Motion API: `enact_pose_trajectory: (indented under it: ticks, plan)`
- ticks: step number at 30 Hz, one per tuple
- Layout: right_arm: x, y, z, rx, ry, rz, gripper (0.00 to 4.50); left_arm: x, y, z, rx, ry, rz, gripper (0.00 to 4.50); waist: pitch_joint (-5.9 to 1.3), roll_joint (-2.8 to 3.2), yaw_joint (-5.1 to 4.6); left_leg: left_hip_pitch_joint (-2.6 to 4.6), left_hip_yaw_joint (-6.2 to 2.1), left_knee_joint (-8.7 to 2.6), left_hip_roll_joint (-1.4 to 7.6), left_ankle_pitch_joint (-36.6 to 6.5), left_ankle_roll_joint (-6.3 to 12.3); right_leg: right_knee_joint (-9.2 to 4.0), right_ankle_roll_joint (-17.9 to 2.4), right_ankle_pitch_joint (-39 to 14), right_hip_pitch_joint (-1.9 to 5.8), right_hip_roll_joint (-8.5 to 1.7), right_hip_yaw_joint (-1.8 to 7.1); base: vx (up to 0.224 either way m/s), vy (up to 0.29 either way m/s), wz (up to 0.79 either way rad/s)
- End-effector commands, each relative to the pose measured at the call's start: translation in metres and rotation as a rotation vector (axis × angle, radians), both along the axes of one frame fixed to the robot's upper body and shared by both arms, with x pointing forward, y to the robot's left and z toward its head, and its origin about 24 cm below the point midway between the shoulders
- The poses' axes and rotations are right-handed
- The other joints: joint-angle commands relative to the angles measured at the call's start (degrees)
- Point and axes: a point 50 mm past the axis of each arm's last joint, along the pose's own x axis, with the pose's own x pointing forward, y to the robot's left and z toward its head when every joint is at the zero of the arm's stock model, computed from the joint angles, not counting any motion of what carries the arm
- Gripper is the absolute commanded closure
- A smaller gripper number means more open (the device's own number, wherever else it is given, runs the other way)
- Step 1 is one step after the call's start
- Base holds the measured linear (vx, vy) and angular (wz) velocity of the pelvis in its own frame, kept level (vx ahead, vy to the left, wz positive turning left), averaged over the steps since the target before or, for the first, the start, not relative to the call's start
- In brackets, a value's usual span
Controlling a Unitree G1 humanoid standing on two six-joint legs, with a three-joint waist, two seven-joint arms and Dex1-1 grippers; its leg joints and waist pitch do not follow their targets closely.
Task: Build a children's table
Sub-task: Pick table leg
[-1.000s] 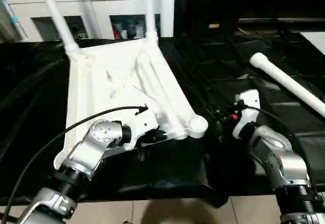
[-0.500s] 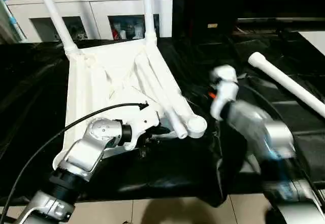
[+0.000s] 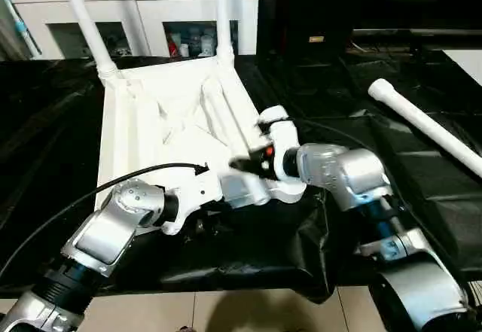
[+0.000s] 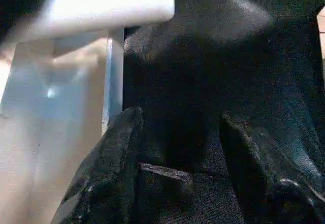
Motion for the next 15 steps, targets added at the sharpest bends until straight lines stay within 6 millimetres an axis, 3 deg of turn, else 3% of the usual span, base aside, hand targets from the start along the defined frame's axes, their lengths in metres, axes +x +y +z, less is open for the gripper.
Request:
enact_pose_trajectory:
  ticks: [1,5,9,15]
  plan:
    - [0.004,-0.008,-0.003,-0.144,-0.024,-0.015,1.59,0.0,-0.001,0.004,0.007,-0.027,0.002,1.81,-3.86,-0.21,0.19,0.56,-0.74,-4.16,2.45,-9.3,-1.87,-2.82,-12.1,-10.3,2.94,-2.86,2.69,0.0,0.0,0.0]
    - [0.01,-0.017,0.0,-0.218,-0.024,-0.086,1.59,0.002,-0.002,0.009,0.003,-0.04,0.001,1.81,-3.71,-0.29,0.21,0.66,-0.74,-4.14,2.39,-10.3,-2.11,-3.05,-11.8,-12.9,2.87,-2.95,2.81,0.0,0.0,0.0]
    - [0.012,-0.019,0.003,-0.188,0.006,-0.108,1.96,0.003,-0.004,0.014,-0.007,-0.05,-0.004,1.8,-3.83,-0.29,0.45,0.64,-0.77,-4.09,2.35,-10.3,-2.41,-2.93,-11.2,-11.9,2.95,-2.78,2.81,0.0,0.0,0.0]
    - [0.012,-0.02,0.004,-0.162,0.033,-0.11,2.52,0.005,-0.004,0.018,-0.025,-0.062,0.002,1.8,-3.95,-0.35,0.56,0.57,-0.73,-3.91,2.3,-9.1,-1.97,-2.69,-11.9,-10.1,3.06,-2.79,2.74,0.0,0.0,0.0]
